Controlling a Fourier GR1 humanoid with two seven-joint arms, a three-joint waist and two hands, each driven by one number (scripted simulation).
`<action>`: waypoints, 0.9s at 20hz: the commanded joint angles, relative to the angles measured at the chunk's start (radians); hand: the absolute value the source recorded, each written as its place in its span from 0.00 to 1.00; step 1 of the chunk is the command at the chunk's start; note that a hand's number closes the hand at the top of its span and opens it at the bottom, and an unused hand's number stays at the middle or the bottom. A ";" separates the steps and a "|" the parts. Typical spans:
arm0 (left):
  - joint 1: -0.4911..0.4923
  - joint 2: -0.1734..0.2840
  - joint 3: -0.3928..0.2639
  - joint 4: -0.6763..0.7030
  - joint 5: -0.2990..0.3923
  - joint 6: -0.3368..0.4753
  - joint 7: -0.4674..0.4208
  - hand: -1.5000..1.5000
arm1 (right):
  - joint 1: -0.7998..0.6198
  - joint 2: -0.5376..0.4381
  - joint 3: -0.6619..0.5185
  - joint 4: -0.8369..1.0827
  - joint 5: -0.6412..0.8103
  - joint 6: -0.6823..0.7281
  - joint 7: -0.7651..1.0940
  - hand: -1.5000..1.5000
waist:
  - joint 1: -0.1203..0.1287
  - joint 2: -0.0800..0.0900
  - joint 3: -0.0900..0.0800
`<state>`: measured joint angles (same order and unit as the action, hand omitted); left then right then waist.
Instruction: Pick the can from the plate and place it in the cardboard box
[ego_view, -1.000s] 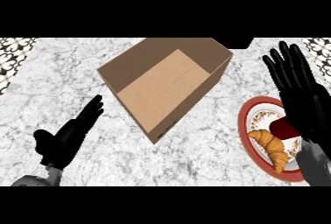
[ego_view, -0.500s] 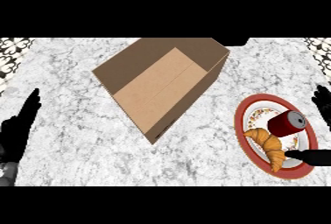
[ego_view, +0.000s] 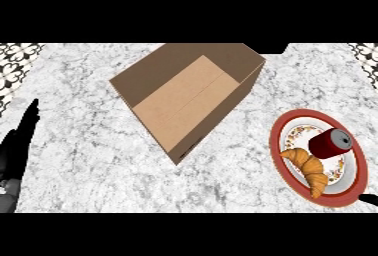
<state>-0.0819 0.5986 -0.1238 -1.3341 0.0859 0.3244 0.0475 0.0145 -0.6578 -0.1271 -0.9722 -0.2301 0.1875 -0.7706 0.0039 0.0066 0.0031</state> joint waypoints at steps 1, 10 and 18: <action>-0.011 0.009 0.007 0.002 -0.006 -0.013 0.010 0.50 | -0.009 -0.163 0.008 0.074 0.128 0.000 -0.021 0.00 | 0.006 -0.002 -0.002; -0.063 -0.016 0.014 0.069 -0.035 -0.031 0.001 0.50 | -0.189 -0.269 0.204 0.113 0.371 0.089 0.169 0.00 | 0.006 -0.002 -0.004; -0.045 -0.051 0.043 0.069 -0.072 -0.024 0.003 0.50 | -0.367 -0.206 0.288 0.244 0.520 0.207 0.244 0.00 | 0.008 -0.003 -0.002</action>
<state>-0.0978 0.5637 -0.0998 -1.3041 0.0374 0.3000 0.0454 -0.2893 -0.8829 0.1336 -0.8170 0.2163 0.3542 -0.5136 0.0178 0.0029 -0.0001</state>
